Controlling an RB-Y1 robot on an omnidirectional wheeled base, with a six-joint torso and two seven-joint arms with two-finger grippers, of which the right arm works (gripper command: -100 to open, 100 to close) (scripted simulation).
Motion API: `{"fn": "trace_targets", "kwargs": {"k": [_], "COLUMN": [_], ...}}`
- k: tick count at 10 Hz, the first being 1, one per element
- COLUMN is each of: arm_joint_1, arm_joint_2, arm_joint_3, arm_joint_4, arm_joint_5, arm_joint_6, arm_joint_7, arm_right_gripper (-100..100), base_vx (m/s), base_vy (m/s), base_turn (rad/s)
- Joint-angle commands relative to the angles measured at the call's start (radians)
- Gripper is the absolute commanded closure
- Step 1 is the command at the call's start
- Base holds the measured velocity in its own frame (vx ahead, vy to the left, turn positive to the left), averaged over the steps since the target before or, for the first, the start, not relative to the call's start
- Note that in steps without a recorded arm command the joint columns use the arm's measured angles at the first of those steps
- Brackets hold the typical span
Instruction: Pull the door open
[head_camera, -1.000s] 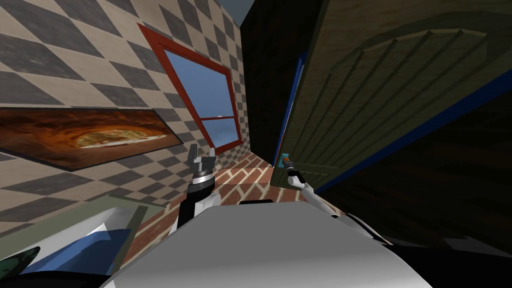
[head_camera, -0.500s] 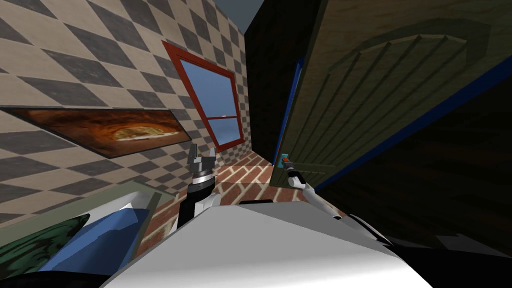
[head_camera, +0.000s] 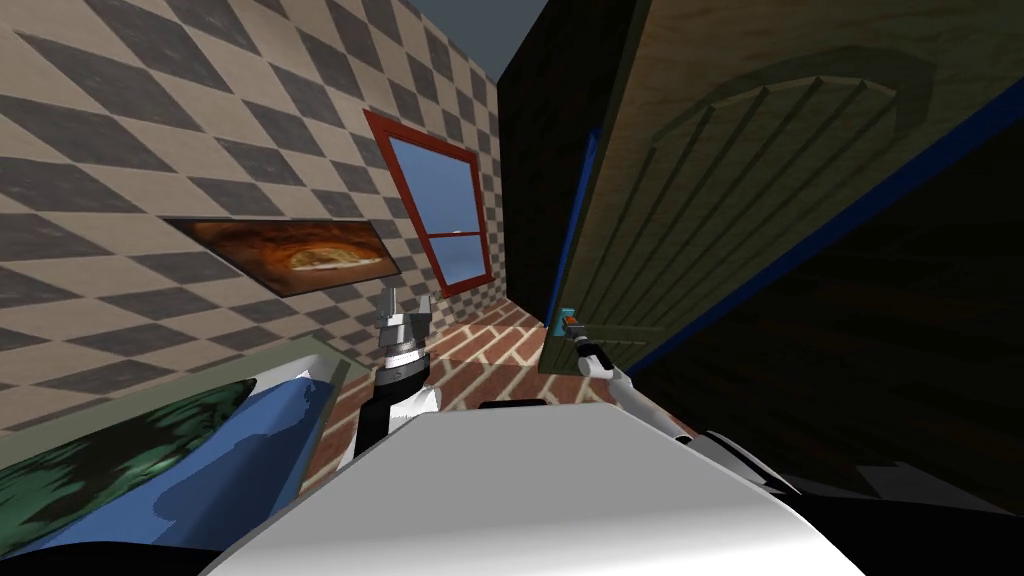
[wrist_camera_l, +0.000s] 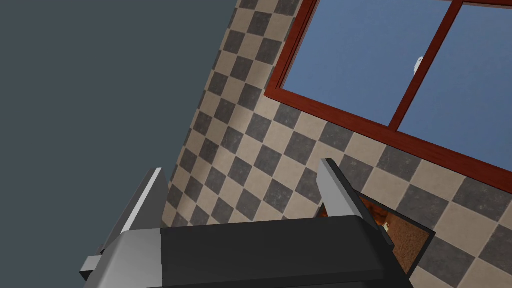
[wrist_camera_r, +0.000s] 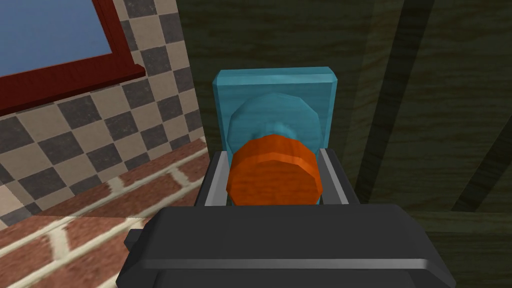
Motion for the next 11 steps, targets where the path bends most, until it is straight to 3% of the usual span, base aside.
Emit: {"fn": "trace_targets", "kwargs": {"k": [1,2,11], "arm_joint_1": [0.002,0.002,0.078], "arm_joint_2": [-0.013,-0.008,-0.111], "arm_joint_3": [0.015,0.008,0.099], "arm_joint_4": [-0.008,-0.006,-0.095], "arm_joint_5": [0.003,0.002,0.004], "arm_joint_6": [-0.007,-0.002,-0.056], "arm_joint_7": [-0.016,-0.008,-0.088], "arm_right_gripper": [100,100,100], "base_vx": [-0.182,-0.081,-0.168], "base_vy": [-0.040,-0.017,-0.077], "base_turn": [0.075,0.021,0.105]}}
